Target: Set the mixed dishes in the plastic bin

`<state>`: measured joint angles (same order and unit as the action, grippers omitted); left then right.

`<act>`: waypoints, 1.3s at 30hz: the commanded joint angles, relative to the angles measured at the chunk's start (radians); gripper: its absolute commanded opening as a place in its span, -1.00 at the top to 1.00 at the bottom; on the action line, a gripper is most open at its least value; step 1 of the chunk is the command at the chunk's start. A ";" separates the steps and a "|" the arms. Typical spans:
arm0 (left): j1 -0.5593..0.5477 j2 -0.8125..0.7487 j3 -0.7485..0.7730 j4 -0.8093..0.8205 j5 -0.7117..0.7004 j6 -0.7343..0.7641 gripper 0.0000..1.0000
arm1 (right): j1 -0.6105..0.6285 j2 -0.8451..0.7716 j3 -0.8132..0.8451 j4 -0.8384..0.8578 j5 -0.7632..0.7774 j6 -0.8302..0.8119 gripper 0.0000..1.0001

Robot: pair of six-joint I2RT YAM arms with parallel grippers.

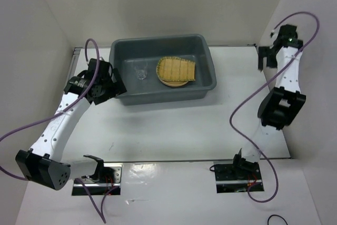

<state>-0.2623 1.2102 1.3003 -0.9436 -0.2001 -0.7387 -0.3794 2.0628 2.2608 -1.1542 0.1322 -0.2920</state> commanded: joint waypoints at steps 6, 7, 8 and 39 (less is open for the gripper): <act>-0.002 -0.015 0.022 0.063 0.024 -0.002 -0.99 | 0.168 -0.684 -1.030 0.542 0.135 0.006 -0.98; -0.002 -0.024 0.008 0.063 0.024 -0.002 -0.99 | 0.157 -0.684 -1.085 0.551 0.174 0.020 -0.98; -0.002 -0.024 0.008 0.063 0.033 -0.002 -0.99 | 0.157 -0.684 -1.115 0.566 0.194 0.031 -0.98; -0.002 -0.032 -0.004 0.042 0.053 -0.031 -0.99 | 0.236 -0.641 -0.650 0.498 -0.219 -0.029 1.00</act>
<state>-0.2634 1.2049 1.3022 -0.9123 -0.1509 -0.7490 -0.3016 1.6302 1.3083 -0.6548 0.0917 -0.3393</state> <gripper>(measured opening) 0.993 0.201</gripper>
